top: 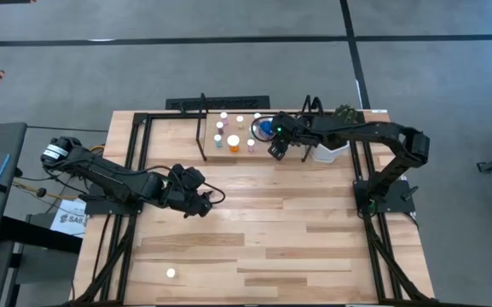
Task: Pick and place medicine bottles onto shelf by color
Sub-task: Put the yellow pill bottle on the shelf
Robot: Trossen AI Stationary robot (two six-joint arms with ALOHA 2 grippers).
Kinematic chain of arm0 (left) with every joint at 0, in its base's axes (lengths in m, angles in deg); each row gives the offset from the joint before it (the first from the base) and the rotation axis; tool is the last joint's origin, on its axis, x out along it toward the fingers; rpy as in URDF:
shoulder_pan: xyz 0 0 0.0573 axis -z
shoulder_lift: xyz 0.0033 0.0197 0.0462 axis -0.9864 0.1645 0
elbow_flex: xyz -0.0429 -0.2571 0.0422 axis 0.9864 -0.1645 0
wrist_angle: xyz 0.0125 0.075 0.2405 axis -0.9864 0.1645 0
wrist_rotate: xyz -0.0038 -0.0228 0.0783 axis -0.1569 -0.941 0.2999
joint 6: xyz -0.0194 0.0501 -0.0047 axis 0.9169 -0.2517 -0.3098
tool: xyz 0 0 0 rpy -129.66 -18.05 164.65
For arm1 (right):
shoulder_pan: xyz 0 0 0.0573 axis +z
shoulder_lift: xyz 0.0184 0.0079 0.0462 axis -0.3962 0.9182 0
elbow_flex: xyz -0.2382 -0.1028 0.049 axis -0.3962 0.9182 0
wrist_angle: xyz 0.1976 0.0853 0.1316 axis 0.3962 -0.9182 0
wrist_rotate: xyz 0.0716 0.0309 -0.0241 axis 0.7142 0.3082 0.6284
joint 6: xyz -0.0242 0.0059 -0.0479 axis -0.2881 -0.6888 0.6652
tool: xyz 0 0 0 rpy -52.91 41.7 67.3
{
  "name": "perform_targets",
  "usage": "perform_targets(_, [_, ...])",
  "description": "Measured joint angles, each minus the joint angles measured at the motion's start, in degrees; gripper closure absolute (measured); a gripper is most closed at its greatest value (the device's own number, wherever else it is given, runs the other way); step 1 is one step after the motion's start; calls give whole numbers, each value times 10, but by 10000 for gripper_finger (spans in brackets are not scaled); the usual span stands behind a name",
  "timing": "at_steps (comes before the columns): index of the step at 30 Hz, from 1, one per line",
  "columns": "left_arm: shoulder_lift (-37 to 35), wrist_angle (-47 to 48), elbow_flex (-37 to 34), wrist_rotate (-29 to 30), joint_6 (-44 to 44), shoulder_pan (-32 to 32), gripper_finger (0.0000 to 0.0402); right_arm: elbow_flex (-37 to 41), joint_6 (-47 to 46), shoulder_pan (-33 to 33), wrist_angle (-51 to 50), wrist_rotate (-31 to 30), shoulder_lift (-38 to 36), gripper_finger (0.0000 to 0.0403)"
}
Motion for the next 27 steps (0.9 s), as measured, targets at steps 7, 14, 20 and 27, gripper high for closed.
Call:
perform_targets(7, [0,0,0,-22,0,0,132,-61,22,11,-42,0,0,131])
perform_targets(14, [0,0,0,-167,27,28,132,-123,20,80,-69,3,-1,131])
perform_targets(20, [0,0,0,-230,151,109,132,-134,19,164,-69,3,-2,131])
perform_targets(27, [3,25,0,-208,404,229,132,-134,4,244,-55,2,-2,131])
